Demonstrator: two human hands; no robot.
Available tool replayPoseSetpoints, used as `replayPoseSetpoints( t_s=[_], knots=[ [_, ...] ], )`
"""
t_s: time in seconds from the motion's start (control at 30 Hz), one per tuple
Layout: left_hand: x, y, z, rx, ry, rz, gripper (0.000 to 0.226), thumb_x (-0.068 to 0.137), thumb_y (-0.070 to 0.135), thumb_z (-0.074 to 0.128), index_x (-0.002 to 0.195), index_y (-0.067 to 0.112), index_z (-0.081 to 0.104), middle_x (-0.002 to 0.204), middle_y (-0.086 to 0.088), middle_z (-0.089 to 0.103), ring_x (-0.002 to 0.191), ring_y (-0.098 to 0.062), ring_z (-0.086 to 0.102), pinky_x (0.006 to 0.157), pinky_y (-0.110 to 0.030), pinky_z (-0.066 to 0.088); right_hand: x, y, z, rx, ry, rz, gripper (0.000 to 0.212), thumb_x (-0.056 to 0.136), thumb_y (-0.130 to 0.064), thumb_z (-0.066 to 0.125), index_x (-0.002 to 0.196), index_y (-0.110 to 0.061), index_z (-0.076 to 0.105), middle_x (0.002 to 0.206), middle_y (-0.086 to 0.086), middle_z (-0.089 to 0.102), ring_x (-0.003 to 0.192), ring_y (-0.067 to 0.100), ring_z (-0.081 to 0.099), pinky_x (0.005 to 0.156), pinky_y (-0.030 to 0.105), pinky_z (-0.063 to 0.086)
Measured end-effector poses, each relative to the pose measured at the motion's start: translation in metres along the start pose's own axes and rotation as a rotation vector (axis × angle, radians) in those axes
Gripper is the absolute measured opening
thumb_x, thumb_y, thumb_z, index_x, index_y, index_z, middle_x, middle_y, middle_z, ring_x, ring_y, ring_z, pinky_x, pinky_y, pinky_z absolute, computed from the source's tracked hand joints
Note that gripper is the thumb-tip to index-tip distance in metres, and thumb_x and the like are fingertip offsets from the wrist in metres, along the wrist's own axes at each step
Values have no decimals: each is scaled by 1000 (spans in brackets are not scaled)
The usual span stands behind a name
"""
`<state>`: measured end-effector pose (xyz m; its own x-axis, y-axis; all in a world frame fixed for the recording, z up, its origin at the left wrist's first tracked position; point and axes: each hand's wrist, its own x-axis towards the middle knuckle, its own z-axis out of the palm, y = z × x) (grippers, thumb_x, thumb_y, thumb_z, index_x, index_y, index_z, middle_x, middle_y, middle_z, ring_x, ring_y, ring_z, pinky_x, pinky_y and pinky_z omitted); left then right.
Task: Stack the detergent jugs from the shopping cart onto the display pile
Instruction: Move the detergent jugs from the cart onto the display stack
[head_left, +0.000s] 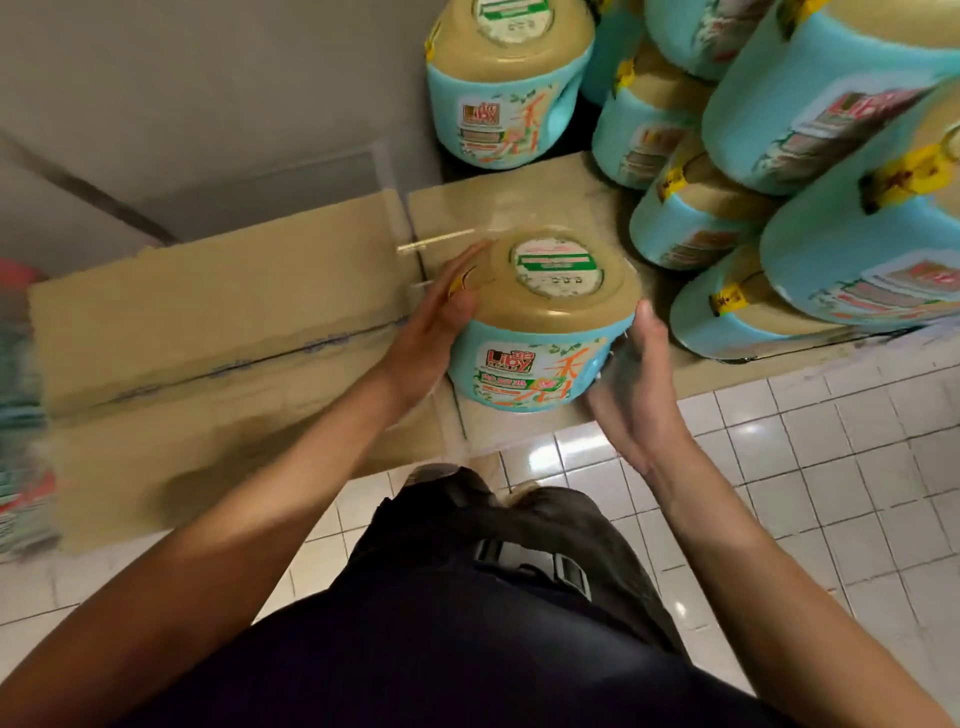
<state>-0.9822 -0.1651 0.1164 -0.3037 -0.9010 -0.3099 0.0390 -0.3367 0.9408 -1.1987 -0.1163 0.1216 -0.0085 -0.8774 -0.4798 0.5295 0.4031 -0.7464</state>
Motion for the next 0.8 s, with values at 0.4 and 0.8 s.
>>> replayPoseSetpoints(
  t_s=[0.4,0.8],
  knots=[
    [24,-28,-28,50,-35,9,86,91,59,72,157,10,45,150,2,60,140,-15,54,114,-32,43,53,6,-45,-299,-95,-71,68,110,-40,44,165,-7,24,168,22,30,160,40,20,129,67,8],
    [86,-4,-22,-31,221,57,68,84,53,83,143,27,61,133,7,71,124,-10,65,100,-27,52,119,-22,-12,-6,121,-97,42,100,-47,56,136,-25,64,142,-7,66,142,11,54,124,34,38]
  ],
)
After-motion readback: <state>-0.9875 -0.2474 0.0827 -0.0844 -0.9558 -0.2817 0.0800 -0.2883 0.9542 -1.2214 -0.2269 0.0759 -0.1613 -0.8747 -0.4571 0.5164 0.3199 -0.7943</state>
